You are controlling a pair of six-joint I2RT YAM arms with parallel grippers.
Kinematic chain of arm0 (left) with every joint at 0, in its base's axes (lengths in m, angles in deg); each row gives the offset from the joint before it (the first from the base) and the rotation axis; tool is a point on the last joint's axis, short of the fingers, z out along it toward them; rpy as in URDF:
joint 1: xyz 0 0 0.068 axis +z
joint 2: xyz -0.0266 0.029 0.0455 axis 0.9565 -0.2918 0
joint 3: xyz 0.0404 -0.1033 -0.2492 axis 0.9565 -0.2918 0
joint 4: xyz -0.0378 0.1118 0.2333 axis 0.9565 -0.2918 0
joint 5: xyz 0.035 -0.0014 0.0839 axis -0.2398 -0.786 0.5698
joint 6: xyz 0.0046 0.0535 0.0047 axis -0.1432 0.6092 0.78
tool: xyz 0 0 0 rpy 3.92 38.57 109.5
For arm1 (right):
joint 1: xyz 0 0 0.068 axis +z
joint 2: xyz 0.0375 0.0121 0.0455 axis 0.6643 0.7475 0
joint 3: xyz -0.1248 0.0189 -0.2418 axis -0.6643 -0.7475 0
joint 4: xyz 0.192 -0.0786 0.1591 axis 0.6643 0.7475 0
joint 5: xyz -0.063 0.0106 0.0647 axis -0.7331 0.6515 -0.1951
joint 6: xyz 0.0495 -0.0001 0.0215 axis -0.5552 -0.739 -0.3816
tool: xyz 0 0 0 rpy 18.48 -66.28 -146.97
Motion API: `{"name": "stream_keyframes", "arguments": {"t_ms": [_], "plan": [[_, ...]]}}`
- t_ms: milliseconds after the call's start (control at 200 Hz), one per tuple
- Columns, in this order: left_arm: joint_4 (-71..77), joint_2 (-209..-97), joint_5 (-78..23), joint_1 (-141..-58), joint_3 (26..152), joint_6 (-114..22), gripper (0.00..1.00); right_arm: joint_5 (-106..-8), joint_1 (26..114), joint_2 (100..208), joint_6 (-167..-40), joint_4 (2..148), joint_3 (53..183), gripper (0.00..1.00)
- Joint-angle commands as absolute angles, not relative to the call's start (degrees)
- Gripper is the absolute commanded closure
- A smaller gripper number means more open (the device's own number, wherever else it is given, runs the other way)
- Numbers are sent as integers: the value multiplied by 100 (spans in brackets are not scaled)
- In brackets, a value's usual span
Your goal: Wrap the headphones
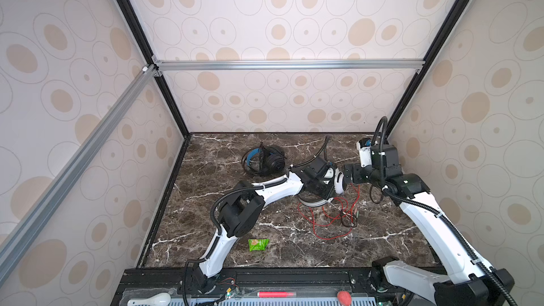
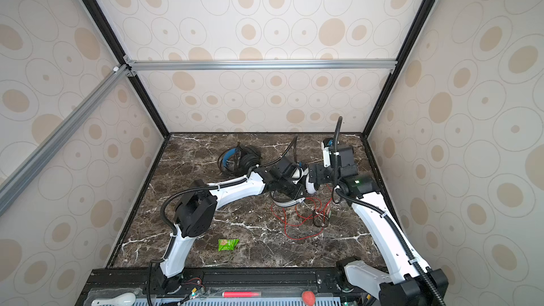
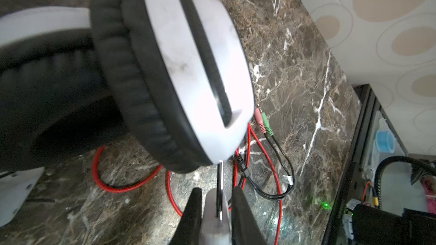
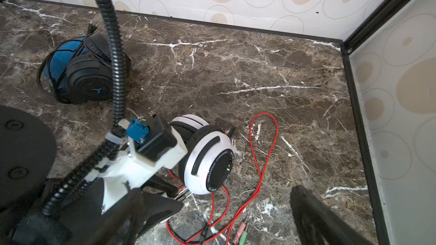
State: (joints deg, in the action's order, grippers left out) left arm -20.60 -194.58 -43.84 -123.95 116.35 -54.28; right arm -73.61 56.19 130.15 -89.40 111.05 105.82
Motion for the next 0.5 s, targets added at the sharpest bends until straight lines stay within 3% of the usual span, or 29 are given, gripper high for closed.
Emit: {"name": "stream_keyframes", "arguments": {"t_ms": [0,375,495], "plan": [[-1707,-19197,-4915,-12288,12123,-6240,100,-7660,5558,12856,-8977,11275,10739,0],[-1754,-19569,-6594,-12185,12872,-6941,100,-7698,5560,12681,-8858,11235,10727,0],[-423,-19353,-7288,-12032,12022,-7933,100,-7188,5556,12473,-8439,11066,10560,0]]}}
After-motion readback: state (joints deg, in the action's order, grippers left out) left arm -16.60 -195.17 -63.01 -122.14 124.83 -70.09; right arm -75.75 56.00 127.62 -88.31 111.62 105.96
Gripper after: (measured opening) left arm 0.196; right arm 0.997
